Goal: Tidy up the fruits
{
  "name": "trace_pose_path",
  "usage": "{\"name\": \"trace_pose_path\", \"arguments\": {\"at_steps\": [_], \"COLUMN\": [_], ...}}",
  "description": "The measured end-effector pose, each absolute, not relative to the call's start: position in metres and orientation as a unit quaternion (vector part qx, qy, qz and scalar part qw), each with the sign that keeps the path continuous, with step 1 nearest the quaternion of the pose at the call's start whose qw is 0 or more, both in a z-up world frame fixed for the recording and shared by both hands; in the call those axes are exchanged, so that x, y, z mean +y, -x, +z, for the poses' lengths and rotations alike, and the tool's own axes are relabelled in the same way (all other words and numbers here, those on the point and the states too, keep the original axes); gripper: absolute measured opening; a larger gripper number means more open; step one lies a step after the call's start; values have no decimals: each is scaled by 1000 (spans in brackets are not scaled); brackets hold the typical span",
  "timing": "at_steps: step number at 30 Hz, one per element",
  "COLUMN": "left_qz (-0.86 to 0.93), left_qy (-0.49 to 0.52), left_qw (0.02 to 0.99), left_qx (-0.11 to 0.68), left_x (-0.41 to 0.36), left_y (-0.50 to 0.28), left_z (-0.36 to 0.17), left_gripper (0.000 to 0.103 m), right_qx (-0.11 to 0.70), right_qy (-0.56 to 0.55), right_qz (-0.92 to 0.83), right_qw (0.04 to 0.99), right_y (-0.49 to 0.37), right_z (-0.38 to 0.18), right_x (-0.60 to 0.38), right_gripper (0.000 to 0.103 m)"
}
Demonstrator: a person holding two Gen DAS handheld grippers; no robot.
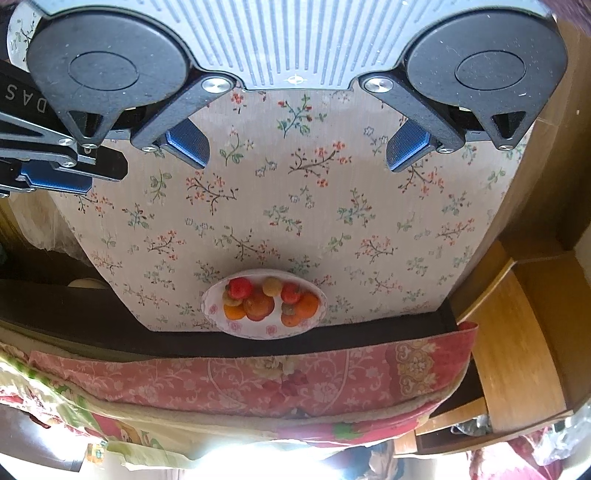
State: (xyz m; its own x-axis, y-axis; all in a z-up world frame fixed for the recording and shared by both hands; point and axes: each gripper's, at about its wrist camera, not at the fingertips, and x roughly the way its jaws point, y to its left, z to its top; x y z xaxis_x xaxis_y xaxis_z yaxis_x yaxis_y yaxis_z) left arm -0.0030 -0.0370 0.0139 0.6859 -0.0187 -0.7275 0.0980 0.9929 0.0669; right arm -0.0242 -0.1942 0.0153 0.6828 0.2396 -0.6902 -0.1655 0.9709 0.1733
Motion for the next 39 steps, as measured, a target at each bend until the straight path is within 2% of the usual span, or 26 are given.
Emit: {"name": "trace_pose_path", "arguments": {"at_steps": [20, 39], "left_qz": [-26, -24], "left_qy": [-30, -38], "left_qw": [907, 912], "left_qx": [420, 409], "left_x": [-34, -34], "left_y": [2, 4], "left_z": [7, 5], "left_gripper": [103, 103], "right_qx": [391, 394], "right_qy": [-49, -50], "right_qz": [113, 116], "right_qw": [912, 910], "right_y": [26, 25], "right_z": [8, 5], "right_x": [-191, -191], "right_gripper": [36, 36]}}
